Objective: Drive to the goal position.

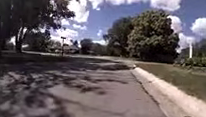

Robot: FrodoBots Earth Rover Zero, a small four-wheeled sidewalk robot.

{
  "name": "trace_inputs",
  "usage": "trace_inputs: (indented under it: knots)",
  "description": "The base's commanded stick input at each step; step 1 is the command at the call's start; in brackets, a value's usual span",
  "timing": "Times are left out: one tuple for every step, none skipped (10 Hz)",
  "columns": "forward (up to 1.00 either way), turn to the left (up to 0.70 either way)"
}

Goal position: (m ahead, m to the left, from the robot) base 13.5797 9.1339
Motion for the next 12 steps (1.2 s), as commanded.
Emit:
trace_inputs:
  knots:
    - [0.70, 0.00]
    - [0.70, 0.00]
    - [0.70, 0.00]
    - [0.70, -0.34]
    - [0.70, -0.35]
    - [0.70, -0.35]
    - [0.70, 0.00]
    - [0.70, 0.00]
    - [0.70, 0.00]
    - [0.70, 0.00]
    - [0.70, 0.00]
    - [0.70, 0.00]
